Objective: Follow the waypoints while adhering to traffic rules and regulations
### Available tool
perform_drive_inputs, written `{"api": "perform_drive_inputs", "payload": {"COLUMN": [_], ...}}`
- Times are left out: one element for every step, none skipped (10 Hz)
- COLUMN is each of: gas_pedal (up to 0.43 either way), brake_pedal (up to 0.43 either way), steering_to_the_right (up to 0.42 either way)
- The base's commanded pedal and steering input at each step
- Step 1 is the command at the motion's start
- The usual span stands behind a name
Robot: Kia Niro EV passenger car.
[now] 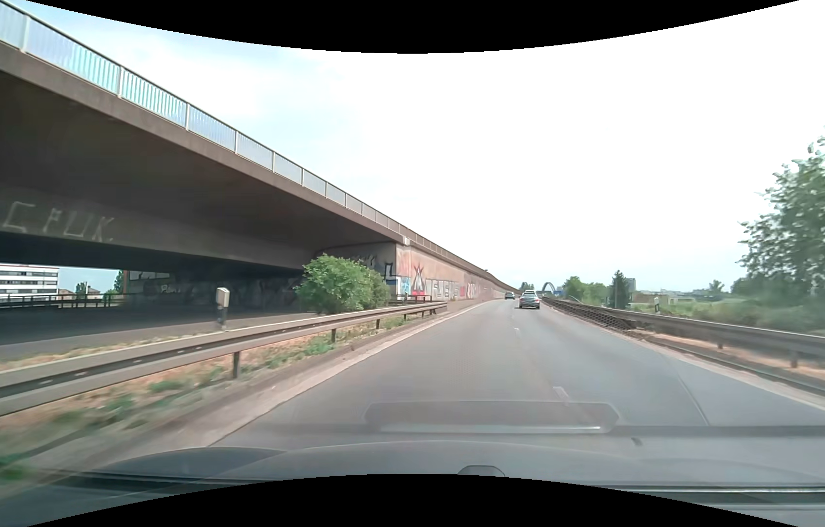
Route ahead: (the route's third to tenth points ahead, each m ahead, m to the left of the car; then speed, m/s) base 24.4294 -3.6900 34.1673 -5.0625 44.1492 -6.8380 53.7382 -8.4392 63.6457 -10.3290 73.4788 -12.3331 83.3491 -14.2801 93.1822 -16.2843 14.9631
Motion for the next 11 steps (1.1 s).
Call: {"api": "perform_drive_inputs", "payload": {"gas_pedal": [0.350, 0.350, 0.350, 0.350, 0.350, 0.350, 0.350, 0.350, 0.339, 0.331, 0.331], "brake_pedal": [0.000, 0.000, 0.000, 0.000, 0.000, 0.000, 0.000, 0.000, 0.000, 0.000, 0.000], "steering_to_the_right": [0.044, 0.041, 0.040, 0.037, 0.034, 0.032, 0.030, 0.027, 0.025, 0.022, 0.019]}}
